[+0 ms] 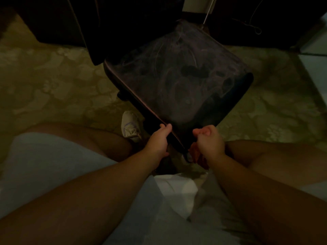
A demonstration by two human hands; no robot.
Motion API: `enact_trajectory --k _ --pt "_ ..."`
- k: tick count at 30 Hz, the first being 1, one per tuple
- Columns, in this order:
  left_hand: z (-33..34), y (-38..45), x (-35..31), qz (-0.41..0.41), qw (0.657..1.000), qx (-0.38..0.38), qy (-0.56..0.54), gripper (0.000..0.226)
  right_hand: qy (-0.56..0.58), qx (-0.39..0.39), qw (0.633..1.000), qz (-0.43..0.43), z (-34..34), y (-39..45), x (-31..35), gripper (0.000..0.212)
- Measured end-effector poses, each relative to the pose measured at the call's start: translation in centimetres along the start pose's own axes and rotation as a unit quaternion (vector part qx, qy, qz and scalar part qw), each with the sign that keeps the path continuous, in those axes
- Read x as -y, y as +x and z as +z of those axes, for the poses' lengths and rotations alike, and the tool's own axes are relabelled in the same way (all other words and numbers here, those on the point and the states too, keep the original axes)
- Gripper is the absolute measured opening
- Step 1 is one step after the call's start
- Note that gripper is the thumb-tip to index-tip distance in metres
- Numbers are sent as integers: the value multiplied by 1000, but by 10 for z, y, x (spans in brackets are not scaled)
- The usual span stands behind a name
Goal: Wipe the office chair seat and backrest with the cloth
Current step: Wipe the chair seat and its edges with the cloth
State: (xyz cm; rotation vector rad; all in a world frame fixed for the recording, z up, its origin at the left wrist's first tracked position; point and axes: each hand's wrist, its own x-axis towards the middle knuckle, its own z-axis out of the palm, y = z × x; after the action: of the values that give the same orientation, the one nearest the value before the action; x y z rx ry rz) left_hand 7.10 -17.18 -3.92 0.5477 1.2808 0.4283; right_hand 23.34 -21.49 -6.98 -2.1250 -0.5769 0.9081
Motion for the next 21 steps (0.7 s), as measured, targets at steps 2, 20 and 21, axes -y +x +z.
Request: enact_trajectory --k 2,20,21 --pt "8 -4 -1 -8 1000 22 -1 67 87 6 992 86 -3 -2 5 20" --pt "19 -4 10 -16 999 49 11 63 98 106 973 180 -22 -10 -44 34" --pt "19 -1 11 -18 999 48 15 64 99 106 972 184 -22 -11 -49 34"
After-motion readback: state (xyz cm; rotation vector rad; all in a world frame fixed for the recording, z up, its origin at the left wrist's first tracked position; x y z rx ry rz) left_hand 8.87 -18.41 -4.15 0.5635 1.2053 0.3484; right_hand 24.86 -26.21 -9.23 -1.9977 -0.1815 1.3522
